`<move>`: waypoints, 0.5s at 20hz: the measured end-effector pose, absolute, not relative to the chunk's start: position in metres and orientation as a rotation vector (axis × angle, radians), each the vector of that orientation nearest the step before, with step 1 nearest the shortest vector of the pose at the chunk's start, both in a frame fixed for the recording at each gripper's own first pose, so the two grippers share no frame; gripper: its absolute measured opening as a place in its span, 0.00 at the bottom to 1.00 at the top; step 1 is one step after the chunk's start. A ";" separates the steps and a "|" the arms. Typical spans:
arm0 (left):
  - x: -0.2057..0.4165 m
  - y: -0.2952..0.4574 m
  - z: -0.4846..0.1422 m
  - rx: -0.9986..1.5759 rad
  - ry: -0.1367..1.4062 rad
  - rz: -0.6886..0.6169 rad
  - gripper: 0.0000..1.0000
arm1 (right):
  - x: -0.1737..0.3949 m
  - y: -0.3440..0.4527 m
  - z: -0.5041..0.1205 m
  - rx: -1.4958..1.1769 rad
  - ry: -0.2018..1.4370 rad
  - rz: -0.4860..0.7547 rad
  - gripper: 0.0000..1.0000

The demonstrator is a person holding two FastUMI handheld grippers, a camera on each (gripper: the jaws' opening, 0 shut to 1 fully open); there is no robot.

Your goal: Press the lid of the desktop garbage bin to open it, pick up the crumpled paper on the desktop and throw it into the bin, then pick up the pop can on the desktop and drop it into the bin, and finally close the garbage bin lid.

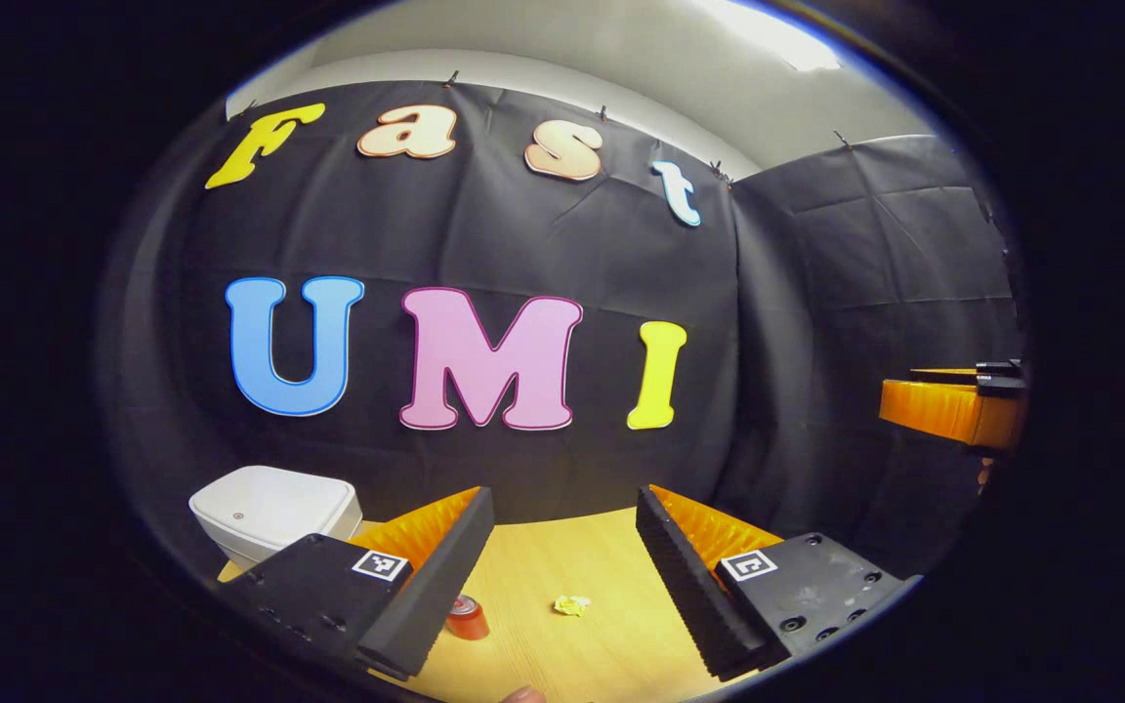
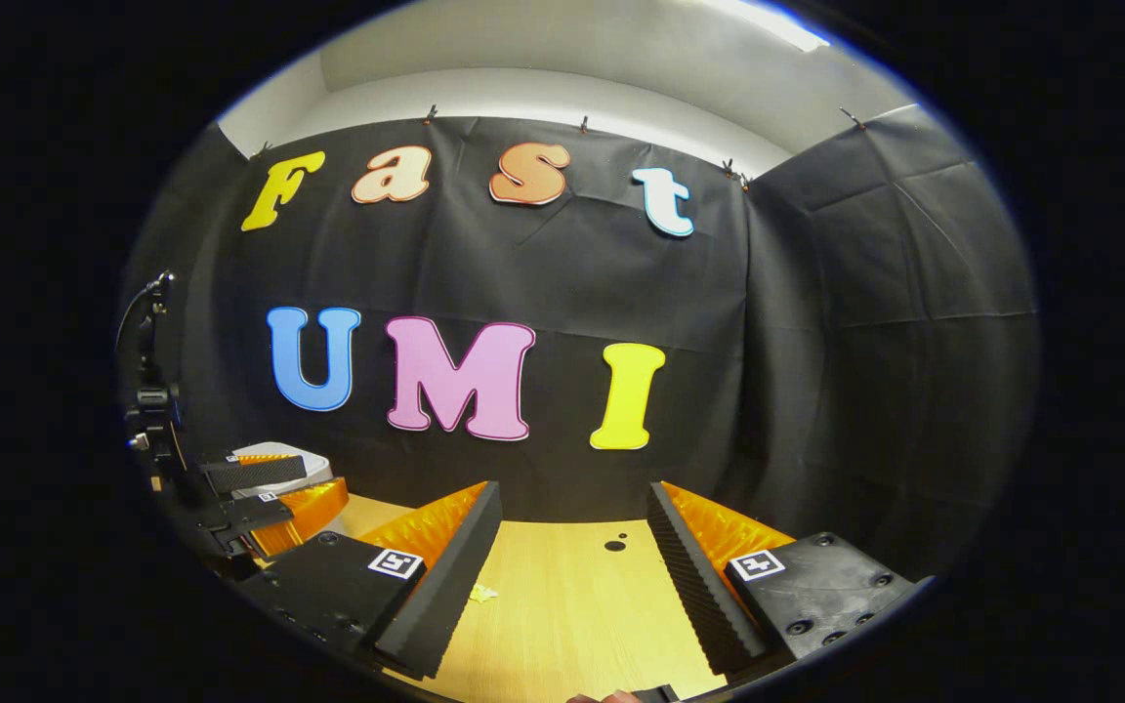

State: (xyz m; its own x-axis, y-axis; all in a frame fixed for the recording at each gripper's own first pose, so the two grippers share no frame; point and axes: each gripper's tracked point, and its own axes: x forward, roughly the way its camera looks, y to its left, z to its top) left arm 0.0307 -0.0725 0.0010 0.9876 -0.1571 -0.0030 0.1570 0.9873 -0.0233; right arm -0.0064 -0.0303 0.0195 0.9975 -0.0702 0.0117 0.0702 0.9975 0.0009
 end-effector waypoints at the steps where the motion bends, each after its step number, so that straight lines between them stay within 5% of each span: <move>1: 0.030 -0.076 0.002 -0.023 0.002 -0.165 1.00 | -0.007 -0.034 0.017 0.002 -0.009 -0.074 0.98; 10: 0.028 -0.049 0.011 -0.004 -0.013 -0.095 1.00 | 0.009 -0.027 0.007 -0.015 0.002 -0.031 0.98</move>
State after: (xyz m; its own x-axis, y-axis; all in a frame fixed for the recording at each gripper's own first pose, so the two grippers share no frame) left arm 0.0283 -0.0490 0.0113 0.9954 -0.0952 0.0136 0.0952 0.9955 -0.0037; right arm 0.0087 -0.0265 0.0073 0.9995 -0.0306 -0.0015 0.0306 0.9994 -0.0149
